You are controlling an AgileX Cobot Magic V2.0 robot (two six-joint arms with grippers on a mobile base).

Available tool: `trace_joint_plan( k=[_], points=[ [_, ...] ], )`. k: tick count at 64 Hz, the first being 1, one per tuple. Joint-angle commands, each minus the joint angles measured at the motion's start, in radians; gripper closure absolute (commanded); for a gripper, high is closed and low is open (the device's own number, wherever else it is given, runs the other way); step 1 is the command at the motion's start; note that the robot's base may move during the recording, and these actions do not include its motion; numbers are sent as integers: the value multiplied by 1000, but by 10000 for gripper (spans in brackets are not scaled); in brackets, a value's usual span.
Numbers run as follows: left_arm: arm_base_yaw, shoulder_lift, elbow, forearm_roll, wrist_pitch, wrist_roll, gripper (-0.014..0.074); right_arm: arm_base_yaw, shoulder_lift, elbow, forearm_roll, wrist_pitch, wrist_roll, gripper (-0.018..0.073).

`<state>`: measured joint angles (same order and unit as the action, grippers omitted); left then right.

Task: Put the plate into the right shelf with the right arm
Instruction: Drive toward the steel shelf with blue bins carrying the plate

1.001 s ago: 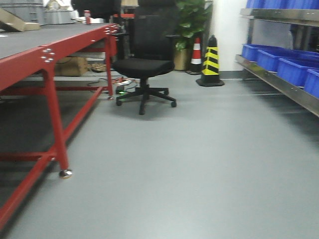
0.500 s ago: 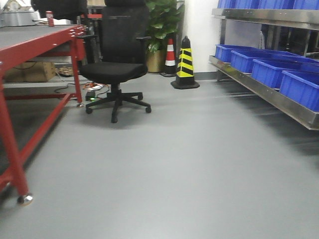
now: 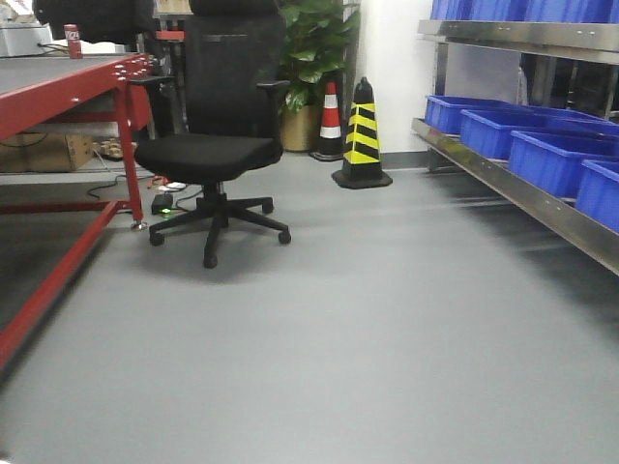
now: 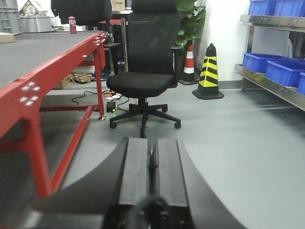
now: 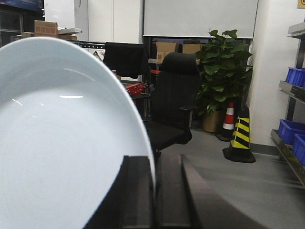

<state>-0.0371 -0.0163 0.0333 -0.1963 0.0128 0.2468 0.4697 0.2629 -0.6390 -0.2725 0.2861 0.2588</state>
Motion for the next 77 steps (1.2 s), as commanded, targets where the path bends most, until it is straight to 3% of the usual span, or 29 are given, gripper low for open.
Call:
trace_joint_plan(
  k=[1, 77],
  points=[
    [-1, -8, 8, -2, -88, -2, 643, -4, 12, -29, -15, -100, -5, 496],
    [27, -11, 8, -2, -85, -2, 643, -1, 12, -29, -15, -99, -5, 496]
  ],
)
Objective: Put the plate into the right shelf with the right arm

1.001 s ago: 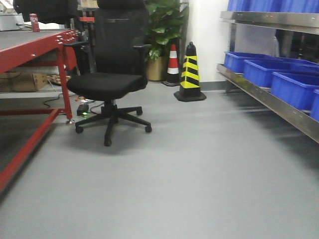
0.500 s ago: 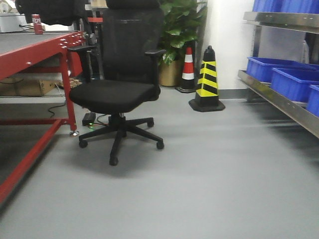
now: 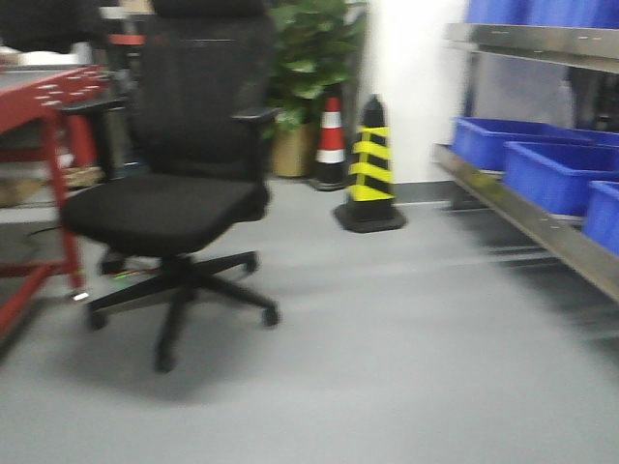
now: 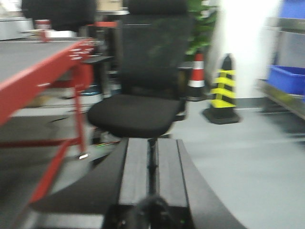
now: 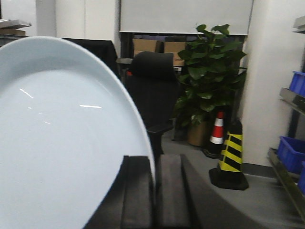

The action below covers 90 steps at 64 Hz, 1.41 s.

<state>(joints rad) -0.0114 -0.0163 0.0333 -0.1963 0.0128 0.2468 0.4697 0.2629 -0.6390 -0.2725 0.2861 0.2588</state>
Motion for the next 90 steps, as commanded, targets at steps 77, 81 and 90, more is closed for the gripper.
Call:
trace_joint_plan(
  k=[77, 81, 90],
  points=[
    [1, -11, 8, -2, -85, -2, 643, -1, 12, -29, -15, -99, -5, 496],
    [1, -11, 8, -2, -85, -2, 643, -1, 12, -29, -15, -99, -5, 496],
    [1, -11, 8, -2, -85, -2, 643, -1, 12, -29, -15, -99, -5, 496]
  ],
)
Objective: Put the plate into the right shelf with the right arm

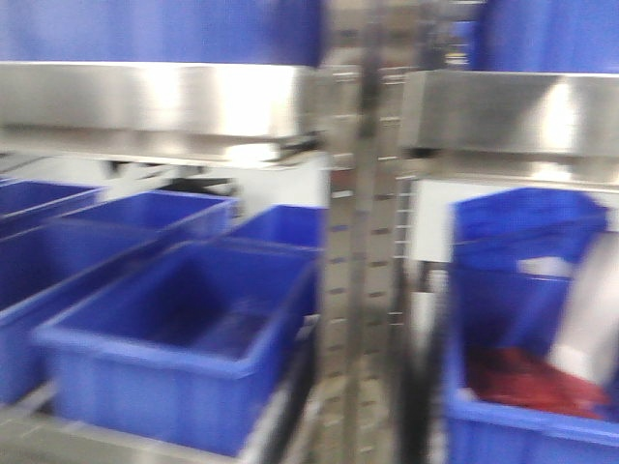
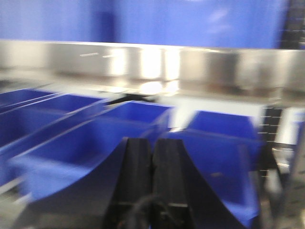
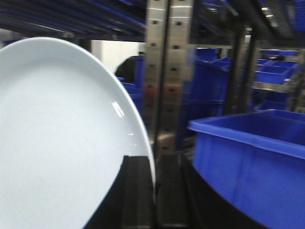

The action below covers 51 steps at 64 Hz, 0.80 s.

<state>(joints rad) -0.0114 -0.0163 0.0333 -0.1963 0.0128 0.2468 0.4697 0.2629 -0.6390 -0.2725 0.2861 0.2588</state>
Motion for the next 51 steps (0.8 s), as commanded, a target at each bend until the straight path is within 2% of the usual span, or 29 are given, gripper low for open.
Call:
trace_joint_plan(
  k=[1, 51],
  points=[
    [1, -11, 8, -2, -85, -2, 643, -1, 12, -29, -15, -99, -5, 496],
    [1, -11, 8, -2, -85, -2, 643, -1, 12, -29, -15, -99, -5, 496]
  ],
)
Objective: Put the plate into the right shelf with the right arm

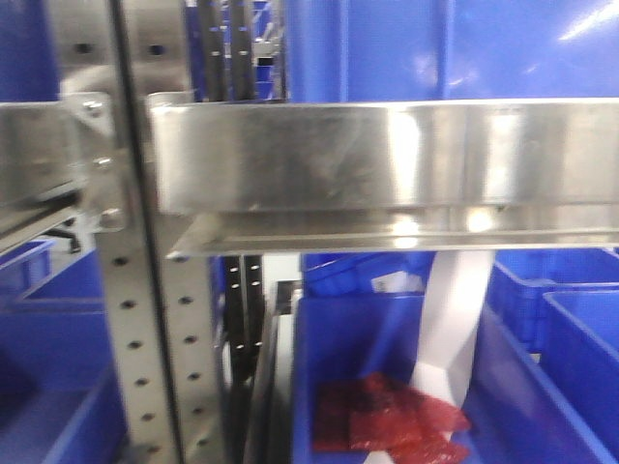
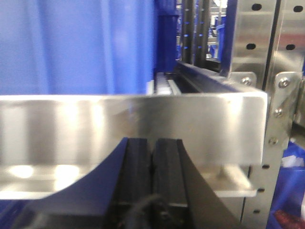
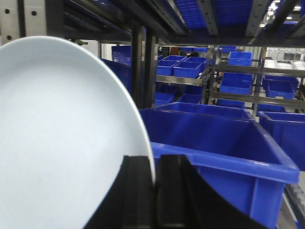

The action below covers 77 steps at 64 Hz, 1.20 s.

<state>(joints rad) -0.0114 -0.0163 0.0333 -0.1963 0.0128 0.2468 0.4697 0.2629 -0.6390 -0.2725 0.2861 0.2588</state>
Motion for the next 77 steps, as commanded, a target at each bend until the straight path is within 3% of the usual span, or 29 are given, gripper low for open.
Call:
trace_joint_plan(
  k=[1, 53, 61, 77],
  points=[
    [1, -11, 8, -2, -85, -2, 643, -1, 12, -29, -15, -99, -5, 496],
    [1, -11, 8, -2, -85, -2, 643, -1, 18, -43, 0, -147, -2, 496],
    [1, -11, 8, -2, -85, -2, 643, -1, 90, -156, 61, -94, -1, 496],
    [1, -11, 8, -2, -85, -2, 643, -1, 414, -540, 17, 113, -2, 496]
  ],
)
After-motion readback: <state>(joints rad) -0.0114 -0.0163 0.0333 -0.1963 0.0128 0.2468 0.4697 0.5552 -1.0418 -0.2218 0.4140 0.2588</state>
